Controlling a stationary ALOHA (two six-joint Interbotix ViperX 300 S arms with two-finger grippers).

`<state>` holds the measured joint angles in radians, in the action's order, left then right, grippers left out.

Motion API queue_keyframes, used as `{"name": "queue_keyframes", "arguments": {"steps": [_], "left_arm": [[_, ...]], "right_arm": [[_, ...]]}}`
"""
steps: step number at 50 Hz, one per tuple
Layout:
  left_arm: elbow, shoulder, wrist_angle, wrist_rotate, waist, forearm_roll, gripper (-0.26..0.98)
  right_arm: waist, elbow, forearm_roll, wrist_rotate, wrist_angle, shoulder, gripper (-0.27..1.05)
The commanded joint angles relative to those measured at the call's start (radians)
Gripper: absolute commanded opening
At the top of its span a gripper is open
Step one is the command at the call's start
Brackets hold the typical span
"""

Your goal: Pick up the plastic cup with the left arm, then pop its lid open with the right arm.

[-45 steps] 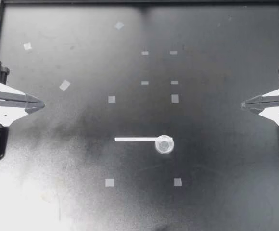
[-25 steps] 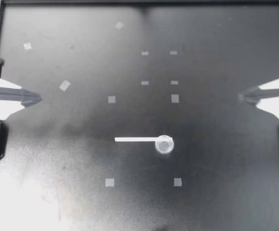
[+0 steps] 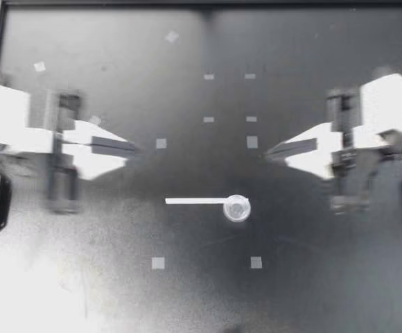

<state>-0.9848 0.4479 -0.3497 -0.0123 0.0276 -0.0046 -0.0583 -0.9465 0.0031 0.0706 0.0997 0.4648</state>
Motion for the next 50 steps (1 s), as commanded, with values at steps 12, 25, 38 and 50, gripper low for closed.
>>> {"name": "queue_keyframes", "arguments": {"steps": [12,25,38,50], "left_arm": [[0.066,-0.209,-0.067,-0.066,0.002,0.003,-0.11],[0.071,-0.345,-0.167,-0.094,-0.029,0.008,0.03],[0.114,-0.479,-0.175,-0.124,-0.049,0.009,0.42],[0.172,-0.607,-0.176,-0.098,-0.049,0.009,0.52]], "right_arm": [[0.037,0.035,0.002,0.051,0.031,-0.184,-0.11],[0.084,0.057,0.000,0.123,0.080,-0.353,-0.11],[0.101,0.044,-0.002,0.216,0.120,-0.413,-0.11],[0.101,0.005,0.002,0.233,0.160,-0.411,-0.11]]}}
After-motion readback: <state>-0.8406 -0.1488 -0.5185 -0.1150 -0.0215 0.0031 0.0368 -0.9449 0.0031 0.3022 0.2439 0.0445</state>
